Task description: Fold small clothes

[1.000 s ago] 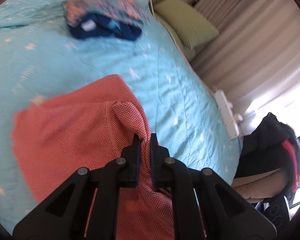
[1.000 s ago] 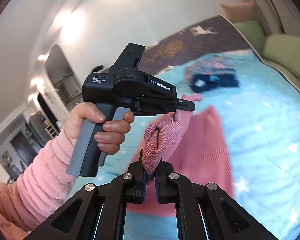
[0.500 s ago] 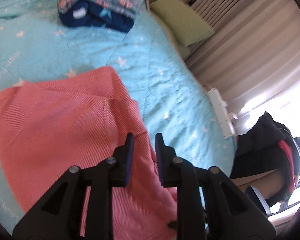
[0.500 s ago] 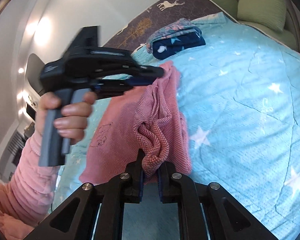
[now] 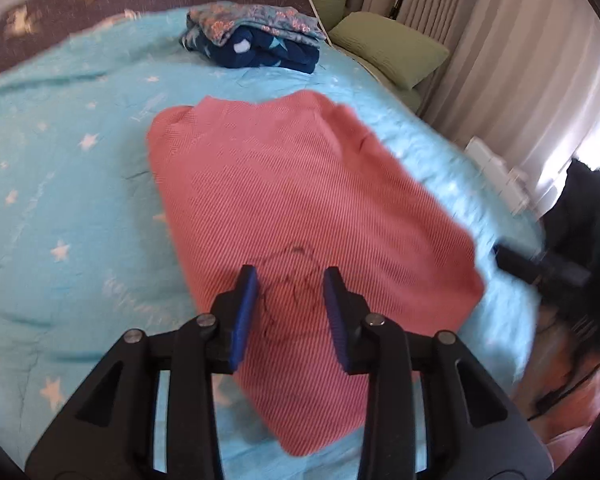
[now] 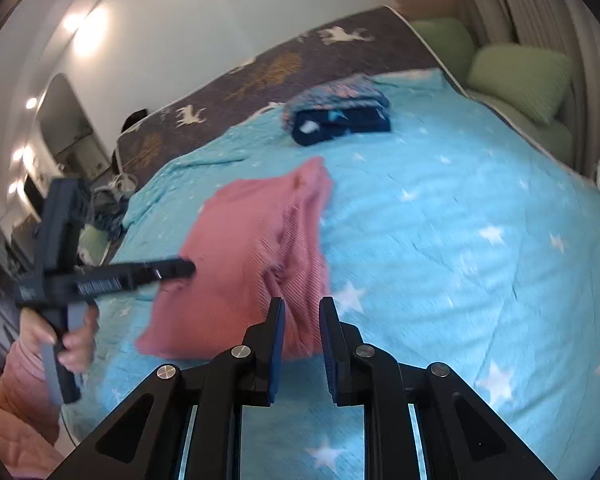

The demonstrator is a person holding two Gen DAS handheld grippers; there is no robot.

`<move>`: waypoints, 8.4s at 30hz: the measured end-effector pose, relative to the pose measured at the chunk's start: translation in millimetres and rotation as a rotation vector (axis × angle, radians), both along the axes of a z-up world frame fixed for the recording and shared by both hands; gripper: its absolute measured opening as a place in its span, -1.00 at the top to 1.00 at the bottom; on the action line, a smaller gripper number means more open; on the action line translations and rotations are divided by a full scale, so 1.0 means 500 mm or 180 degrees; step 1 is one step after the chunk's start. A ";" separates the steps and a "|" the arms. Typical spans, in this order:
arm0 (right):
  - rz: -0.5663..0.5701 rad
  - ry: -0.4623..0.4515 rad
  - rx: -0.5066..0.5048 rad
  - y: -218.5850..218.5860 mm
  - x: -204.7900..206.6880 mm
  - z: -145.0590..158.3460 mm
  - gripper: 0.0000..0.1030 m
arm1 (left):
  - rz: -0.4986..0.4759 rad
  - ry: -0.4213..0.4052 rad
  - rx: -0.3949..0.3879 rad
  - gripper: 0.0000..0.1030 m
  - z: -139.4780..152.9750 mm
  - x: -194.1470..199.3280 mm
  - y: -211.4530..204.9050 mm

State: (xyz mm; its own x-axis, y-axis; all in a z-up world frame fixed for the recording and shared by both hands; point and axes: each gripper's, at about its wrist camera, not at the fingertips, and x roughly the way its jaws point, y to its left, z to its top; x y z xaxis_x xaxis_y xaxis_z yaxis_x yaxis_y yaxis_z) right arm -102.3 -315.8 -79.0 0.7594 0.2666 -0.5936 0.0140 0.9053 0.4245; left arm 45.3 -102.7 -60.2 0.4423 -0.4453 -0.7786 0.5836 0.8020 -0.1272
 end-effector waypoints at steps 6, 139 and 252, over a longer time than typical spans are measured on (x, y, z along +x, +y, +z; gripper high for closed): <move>0.0433 0.0199 0.0182 0.044 0.069 -0.027 0.59 | -0.0042 -0.0221 0.0037 0.01 -0.020 -0.014 -0.020; 0.0435 0.0561 0.0893 -0.109 0.293 -0.032 -0.55 | 0.0332 0.0794 -0.0984 -0.50 -0.042 0.144 0.087; -0.0734 -0.0597 -0.0773 -0.042 0.139 0.311 -0.60 | 0.0610 -0.1489 -0.0412 -0.90 0.329 0.062 -0.062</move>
State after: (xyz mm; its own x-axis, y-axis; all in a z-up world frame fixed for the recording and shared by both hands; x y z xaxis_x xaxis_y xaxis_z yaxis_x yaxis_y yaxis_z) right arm -32.9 -336.7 76.4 0.8843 -0.0553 -0.4636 0.1715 0.9620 0.2124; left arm 76.3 -133.7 104.3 0.8127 -0.4017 -0.4220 0.4460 0.8950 0.0069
